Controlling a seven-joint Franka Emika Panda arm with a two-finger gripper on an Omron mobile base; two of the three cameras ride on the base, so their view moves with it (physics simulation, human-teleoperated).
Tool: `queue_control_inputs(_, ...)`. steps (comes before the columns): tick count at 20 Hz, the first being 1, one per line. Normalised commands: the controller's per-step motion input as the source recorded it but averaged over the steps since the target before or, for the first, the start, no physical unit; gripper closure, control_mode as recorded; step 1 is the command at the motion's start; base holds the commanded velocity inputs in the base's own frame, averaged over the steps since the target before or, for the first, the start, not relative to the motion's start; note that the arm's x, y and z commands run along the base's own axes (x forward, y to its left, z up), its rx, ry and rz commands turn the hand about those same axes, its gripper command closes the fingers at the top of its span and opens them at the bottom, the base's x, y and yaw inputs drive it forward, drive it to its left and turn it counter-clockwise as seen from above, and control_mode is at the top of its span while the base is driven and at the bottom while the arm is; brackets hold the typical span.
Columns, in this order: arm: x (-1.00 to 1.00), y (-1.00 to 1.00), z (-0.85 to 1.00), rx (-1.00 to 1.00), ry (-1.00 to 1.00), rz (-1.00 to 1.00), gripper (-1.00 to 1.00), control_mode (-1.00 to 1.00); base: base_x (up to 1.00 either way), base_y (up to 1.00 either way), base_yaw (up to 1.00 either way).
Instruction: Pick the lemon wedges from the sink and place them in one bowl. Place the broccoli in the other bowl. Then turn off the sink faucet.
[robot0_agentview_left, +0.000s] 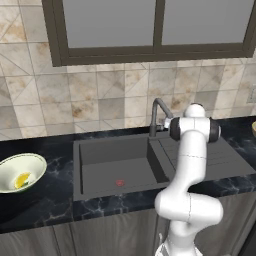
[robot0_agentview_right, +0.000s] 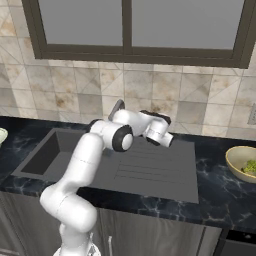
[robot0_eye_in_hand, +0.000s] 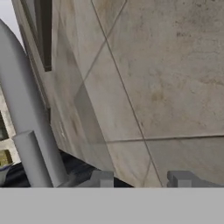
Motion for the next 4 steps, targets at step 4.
queue_control_inputs(4,0.12,1.0,0.68,0.0,0.0,0.0,-1.0,-1.0,0.0,0.0,0.0)
